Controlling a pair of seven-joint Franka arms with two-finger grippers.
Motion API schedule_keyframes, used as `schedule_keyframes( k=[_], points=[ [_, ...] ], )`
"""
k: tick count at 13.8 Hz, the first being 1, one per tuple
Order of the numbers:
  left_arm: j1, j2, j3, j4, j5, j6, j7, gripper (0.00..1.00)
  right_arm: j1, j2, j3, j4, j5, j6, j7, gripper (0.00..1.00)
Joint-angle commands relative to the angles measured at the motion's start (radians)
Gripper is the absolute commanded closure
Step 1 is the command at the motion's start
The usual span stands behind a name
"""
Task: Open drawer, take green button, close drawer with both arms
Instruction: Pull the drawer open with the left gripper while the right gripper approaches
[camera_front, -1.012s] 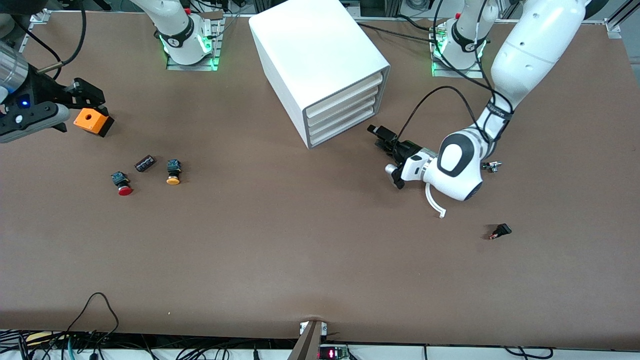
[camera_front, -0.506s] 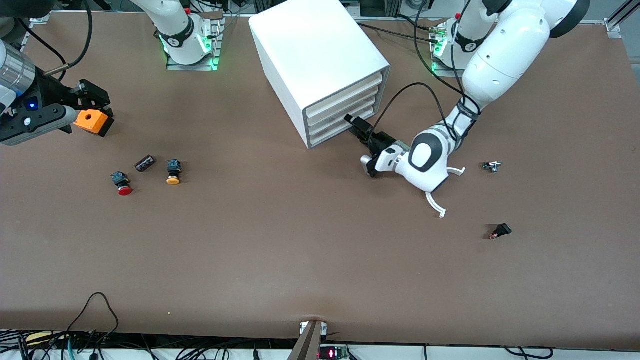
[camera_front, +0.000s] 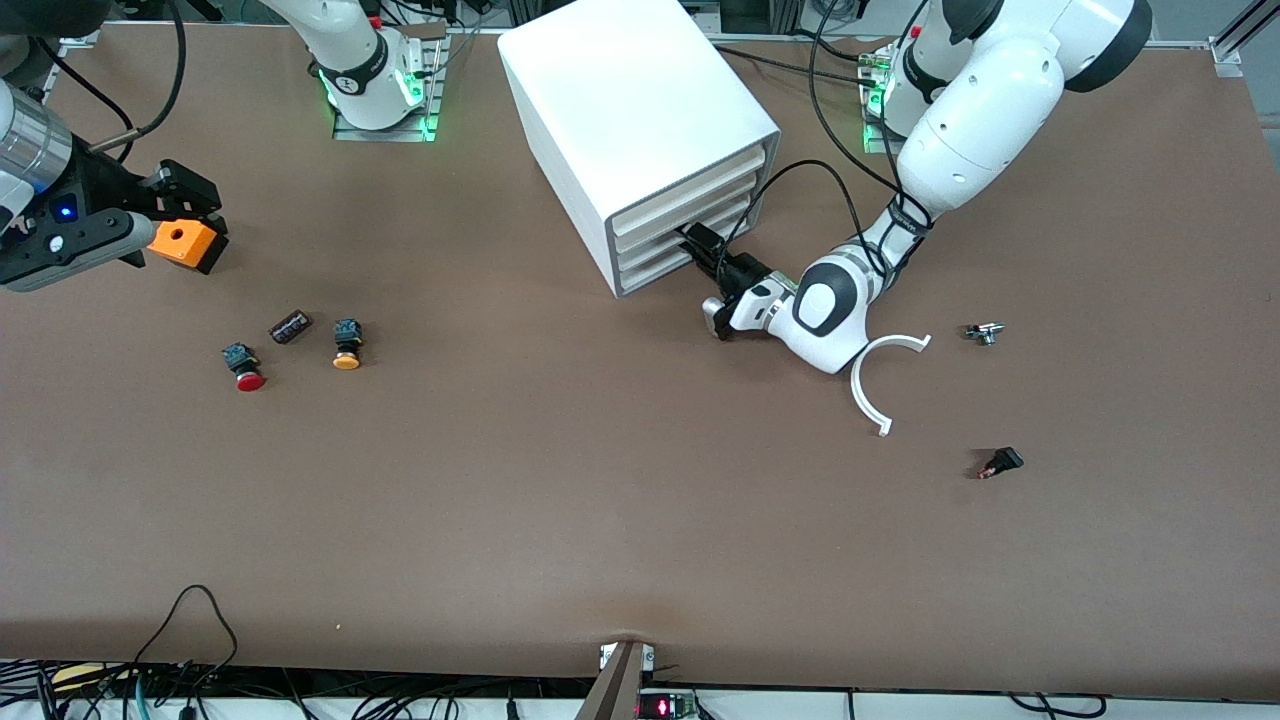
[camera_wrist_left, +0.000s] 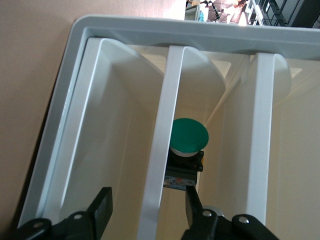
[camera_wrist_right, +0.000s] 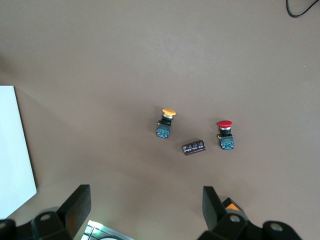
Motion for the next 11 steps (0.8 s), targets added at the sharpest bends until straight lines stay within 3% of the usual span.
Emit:
schedule_keyframes(
  k=[1, 4, 11],
  points=[
    [-0.009, -0.007, 0.005, -0.008, -0.03, -0.007, 0.031, 0.6, 0.006, 0.009, 0.001, 0.01, 0.0, -0.008, -0.009, 0.01],
    [-0.01, -0.007, 0.005, -0.006, -0.028, -0.008, 0.025, 0.76, 0.014, 0.016, 0.001, 0.01, 0.0, -0.005, -0.009, 0.01],
    [-0.009, -0.004, 0.006, 0.012, -0.027, -0.031, -0.039, 0.83, 0.032, 0.033, 0.001, 0.014, 0.008, 0.002, 0.009, 0.01]
  ],
)
